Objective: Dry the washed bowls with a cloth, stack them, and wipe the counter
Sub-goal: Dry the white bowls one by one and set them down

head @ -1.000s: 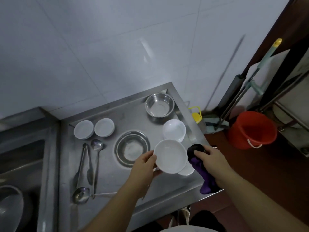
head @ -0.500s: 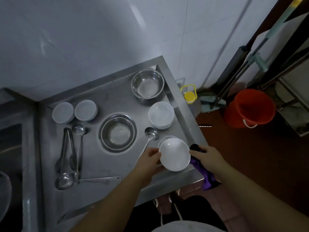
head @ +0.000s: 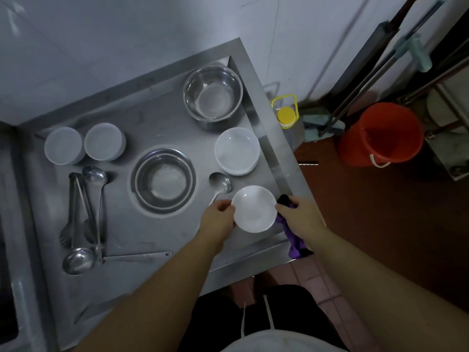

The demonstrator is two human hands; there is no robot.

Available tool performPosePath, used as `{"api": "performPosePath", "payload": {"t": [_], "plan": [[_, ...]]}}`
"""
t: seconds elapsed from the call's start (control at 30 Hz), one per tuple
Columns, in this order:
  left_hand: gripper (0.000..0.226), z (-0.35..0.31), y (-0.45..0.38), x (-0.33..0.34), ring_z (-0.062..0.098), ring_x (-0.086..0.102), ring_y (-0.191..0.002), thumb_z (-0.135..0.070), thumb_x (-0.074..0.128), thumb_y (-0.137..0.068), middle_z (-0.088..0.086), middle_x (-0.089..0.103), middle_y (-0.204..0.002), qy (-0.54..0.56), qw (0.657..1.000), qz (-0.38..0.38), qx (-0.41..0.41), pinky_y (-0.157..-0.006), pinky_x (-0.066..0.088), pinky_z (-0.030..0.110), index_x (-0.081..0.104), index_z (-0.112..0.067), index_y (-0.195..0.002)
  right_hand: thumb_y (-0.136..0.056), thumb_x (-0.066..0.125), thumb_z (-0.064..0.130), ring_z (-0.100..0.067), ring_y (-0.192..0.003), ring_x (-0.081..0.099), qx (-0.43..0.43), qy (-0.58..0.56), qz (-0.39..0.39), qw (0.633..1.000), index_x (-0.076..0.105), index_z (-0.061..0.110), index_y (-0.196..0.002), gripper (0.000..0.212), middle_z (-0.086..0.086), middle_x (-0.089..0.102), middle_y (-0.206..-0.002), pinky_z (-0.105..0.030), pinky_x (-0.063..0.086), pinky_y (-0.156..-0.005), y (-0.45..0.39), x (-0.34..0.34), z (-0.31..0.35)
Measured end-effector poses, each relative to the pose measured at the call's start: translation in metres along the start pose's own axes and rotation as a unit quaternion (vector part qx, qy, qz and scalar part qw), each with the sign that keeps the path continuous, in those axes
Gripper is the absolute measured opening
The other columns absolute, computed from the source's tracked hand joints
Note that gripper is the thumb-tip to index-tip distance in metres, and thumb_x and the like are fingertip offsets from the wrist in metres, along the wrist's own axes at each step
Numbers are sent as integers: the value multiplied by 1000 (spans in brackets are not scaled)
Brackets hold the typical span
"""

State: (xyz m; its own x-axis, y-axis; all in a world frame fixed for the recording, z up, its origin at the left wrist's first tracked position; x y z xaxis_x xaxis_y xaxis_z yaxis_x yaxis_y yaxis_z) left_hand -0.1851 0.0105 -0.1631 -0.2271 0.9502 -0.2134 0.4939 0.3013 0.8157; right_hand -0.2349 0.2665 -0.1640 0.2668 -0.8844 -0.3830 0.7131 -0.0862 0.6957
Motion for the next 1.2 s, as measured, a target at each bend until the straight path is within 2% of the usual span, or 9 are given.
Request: {"api": "performPosePath", "payload": {"t": [0.17,0.3,0.4,0.57,0.7,0.8,0.9,1.07,1.2], "plan": [[12,4,-11,-5,18,71,-92,-19,65,-99,-5,73,-101,-20,999,-26,12,-85,65,40,69,-30,-95,-93,75,40,-17,-88,70,-16,36,-12,999,77,29,-108,19,7,76,-95,-31,49,-70,-4,2,-1],[13,6,-14,-6,18,71,-89,-22,64,-99,-7,72,-98,-30,999,-42,17,-88,65,45,68,-33,-93,-92,75,38,-10,-85,67,-26,48,-25,998,72,37,-99,7,16,72,-91,-31,51,-68,-4,4,2],[13,7,-13,-4,18,70,-90,-23,64,-99,-7,71,-99,-29,999,-39,14,-90,64,46,67,-33,-93,-92,73,42,-12,-86,67,-23,52,-21,998,72,35,-102,12,13,72,-93,-35,54,-73,-3,3,2],[7,2,0,-13,21,68,-99,-28,65,-100,-4,68,-106,-59,997,-39,24,-96,61,49,67,-27,-107,-95,69,37,-4,-75,62,-39,77,-42,995,68,36,-85,10,18,68,-80,-23,43,-58,7,-15,8],[11,-5,18,-31,24,69,-102,-29,63,-100,-5,68,-111,-109,992,-42,48,-97,59,46,64,-29,-111,-95,67,36,-12,-74,62,-69,119,-64,988,71,20,-95,16,6,69,-83,-29,47,-61,19,-31,25],[14,-10,34,-53,22,69,-96,-30,61,-101,-4,69,-109,-144,986,-54,69,-87,59,38,64,-29,-115,-94,69,34,-9,-70,61,-109,124,-71,984,71,17,-93,17,3,69,-80,-31,47,-60,34,-34,52],[14,-16,49,-79,9,63,-88,-30,62,-101,-6,69,-107,-163,979,-75,92,-72,50,29,65,-28,-114,-94,69,33,-8,-65,61,-143,121,-55,981,69,21,-83,16,7,67,-71,-26,40,-55,50,-23,82],[23,-23,69,-129,21,65,-102,-31,63,-101,-1,69,-114,-174,974,-100,105,-92,55,37,67,-24,-122,-96,69,32,-22,-74,67,-171,123,7,978,70,21,-86,15,-2,71,-78,-40,53,-70,69,26,128],[20,-23,69,-182,11,64,-92,-32,61,-101,-6,67,-110,-184,969,-121,113,-71,52,27,65,-27,-120,-94,69,31,-22,-81,66,-191,135,45,971,69,23,-93,8,-2,71,-89,-36,51,-70,80,78,161]]}}
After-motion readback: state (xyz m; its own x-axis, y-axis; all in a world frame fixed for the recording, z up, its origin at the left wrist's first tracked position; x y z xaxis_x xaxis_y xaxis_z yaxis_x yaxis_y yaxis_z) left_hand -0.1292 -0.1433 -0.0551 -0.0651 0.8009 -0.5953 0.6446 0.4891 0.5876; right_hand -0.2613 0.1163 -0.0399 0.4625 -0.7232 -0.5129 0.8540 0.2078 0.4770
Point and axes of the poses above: each hand's wrist, its own y-axis away from the middle knuckle, its own x-axis out of the palm, z = x × y, the point moved 9 cm from there along -y, towards the middle knuckle
